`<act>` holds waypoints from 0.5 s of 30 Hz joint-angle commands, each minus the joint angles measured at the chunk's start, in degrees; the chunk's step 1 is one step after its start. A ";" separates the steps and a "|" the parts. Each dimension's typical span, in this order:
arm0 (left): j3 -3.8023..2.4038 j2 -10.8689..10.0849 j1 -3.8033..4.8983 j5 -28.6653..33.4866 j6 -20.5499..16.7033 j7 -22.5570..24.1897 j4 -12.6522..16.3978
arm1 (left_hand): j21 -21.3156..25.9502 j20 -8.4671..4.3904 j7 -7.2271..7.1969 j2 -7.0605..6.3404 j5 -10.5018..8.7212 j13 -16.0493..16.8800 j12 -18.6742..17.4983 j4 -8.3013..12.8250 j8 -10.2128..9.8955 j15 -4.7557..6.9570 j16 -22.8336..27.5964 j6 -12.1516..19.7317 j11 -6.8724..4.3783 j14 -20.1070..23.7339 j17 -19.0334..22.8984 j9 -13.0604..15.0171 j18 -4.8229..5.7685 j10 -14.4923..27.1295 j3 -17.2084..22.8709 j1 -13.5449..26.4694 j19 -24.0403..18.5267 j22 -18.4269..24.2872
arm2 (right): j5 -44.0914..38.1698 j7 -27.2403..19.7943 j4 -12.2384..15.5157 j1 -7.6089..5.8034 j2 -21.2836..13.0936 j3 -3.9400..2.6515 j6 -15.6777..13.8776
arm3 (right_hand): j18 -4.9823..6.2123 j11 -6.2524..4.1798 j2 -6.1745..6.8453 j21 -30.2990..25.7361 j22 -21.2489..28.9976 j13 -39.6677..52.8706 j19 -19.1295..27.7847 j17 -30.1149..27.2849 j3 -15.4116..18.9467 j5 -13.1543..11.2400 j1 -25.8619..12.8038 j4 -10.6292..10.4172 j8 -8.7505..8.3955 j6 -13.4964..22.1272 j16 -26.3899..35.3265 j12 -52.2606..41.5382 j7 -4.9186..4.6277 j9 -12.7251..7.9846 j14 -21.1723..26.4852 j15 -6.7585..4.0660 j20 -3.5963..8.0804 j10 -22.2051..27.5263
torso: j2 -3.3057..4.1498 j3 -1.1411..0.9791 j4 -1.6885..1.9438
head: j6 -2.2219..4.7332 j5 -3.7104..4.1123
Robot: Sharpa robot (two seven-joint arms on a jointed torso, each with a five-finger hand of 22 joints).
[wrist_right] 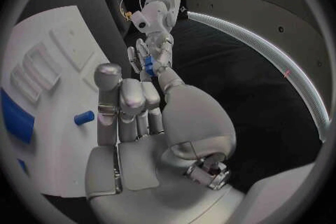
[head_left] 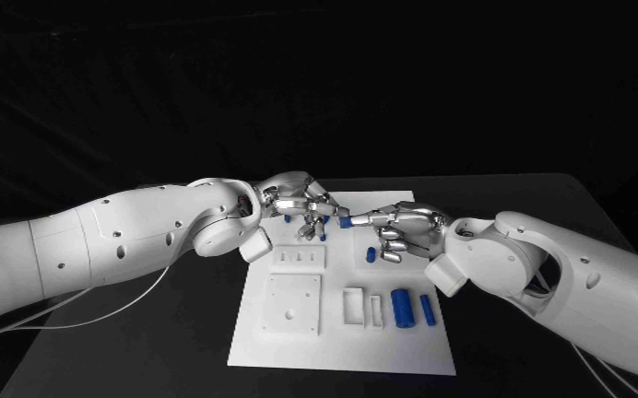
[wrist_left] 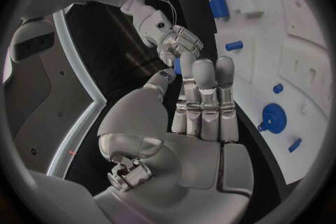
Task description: Assemble the parts on the task board
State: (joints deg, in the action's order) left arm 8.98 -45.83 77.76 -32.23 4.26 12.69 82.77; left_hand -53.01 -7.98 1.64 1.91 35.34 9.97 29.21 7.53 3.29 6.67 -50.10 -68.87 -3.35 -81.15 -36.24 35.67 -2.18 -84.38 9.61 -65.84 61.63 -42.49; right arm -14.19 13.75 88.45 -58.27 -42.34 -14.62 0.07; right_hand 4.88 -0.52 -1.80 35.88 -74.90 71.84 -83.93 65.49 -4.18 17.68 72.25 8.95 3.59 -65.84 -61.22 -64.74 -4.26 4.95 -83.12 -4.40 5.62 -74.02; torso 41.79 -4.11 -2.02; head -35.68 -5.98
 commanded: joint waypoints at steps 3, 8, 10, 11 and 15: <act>-0.05 0.30 0.06 0.13 1.10 -0.02 -0.14 | -0.21 -0.12 -0.35 0.87 0.17 0.03 0.33 7.24 0.38 0.41 -0.19 -0.77 -1.07 0.03 -0.10 0.01 -1.14 -2.52 7.58 -1.26 -0.40 -0.08 | -0.35 -1.07 0.63 0.18 0.18 0.08 2.01 | 0.25 -0.64 -0.31 0.05 -4.20 0.02 -2.72 0.07 -2.11 -0.40 -0.06 1.21 0.07 -1.12 0.03 -0.12 0.26 0.50 0.25 -0.38 0.27 0.06 | 0.05 -0.02 -0.01 | -0.02 0.01; -0.05 0.40 0.06 0.10 0.97 -0.18 -0.26 | -0.21 -0.12 -0.35 0.87 0.17 0.03 0.33 7.24 0.38 0.41 -0.19 -0.77 -1.07 0.03 -0.10 0.01 -1.14 -2.52 7.58 -1.26 -0.40 -0.08 | -0.72 -1.34 0.90 0.25 0.21 0.10 1.81 | 0.07 -0.82 -0.58 0.11 -4.21 0.11 -2.68 0.15 -3.96 -0.66 0.08 2.44 0.06 -2.19 0.06 -0.08 0.50 1.44 0.26 -0.52 0.43 0.04 | 0.03 -0.02 -0.01 | -0.05 0.06; -0.05 0.41 0.06 0.09 0.94 -0.26 -0.27 | -0.21 -0.12 -0.35 0.87 0.17 0.03 0.33 7.24 0.38 0.41 -0.19 -0.77 -1.07 0.03 -0.10 0.01 -1.14 -2.52 7.58 -1.26 -0.40 -0.08 | -0.84 -1.43 0.97 0.27 0.21 0.11 1.58 | 0.03 -0.81 -0.55 0.15 -4.22 0.12 -2.69 0.18 -4.68 -0.75 -0.01 2.83 0.05 -2.17 0.06 -0.03 0.49 1.77 0.23 -0.52 0.45 0.04 | 0.02 -0.03 0.00 | -0.06 0.07; -0.05 0.42 0.06 0.09 0.95 -0.30 -0.26 | -0.21 -0.12 -0.35 0.87 0.17 0.03 0.33 7.24 0.38 0.41 -0.19 -0.77 -1.07 0.03 -0.10 0.01 -1.14 -2.52 7.58 -1.26 -0.40 -0.08 | -0.88 -1.49 1.01 0.28 0.22 0.11 1.48 | 0.02 -0.82 -0.64 0.21 -4.23 0.12 -2.68 0.17 -4.93 -0.94 0.00 2.92 0.06 -2.18 0.09 -0.02 0.49 1.86 0.24 -0.52 0.45 0.03 | 0.02 -0.03 0.00 | -0.06 0.07; -0.05 0.43 0.06 0.05 1.16 -0.48 -0.22 | -0.21 -0.12 -0.35 0.87 0.17 0.03 0.33 7.24 0.38 0.41 -0.19 -0.77 -1.07 0.03 -0.10 0.01 -1.14 -2.52 7.58 -1.26 -0.40 -0.08 | -0.97 -1.80 1.10 0.31 0.25 0.12 0.89 | 0.00 -0.92 -0.70 0.26 -4.22 0.19 -2.67 0.20 -5.89 -1.09 -0.27 3.04 0.12 -2.60 0.13 -0.04 0.65 2.52 0.18 -0.57 0.48 -0.07 | 0.01 -0.03 -0.01 | -0.07 0.08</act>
State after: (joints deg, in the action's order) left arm 8.92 -45.65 77.82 -32.24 4.74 12.57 82.41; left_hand -53.01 -7.98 1.62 1.91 35.20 9.97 29.21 7.53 3.49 6.56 -50.10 -68.88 -3.15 -81.04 -36.29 35.62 -2.17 -84.58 9.61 -65.84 61.63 -42.48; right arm -14.86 13.54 89.07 -57.95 -42.35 -14.45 -0.05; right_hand 4.84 -1.05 -2.05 35.89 -74.90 71.98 -83.93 65.63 -9.92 16.64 71.99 12.02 3.65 -68.12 -61.22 -64.74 -3.54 7.46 -82.91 -4.61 5.62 -74.15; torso 41.81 -4.13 -2.03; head -35.74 -5.90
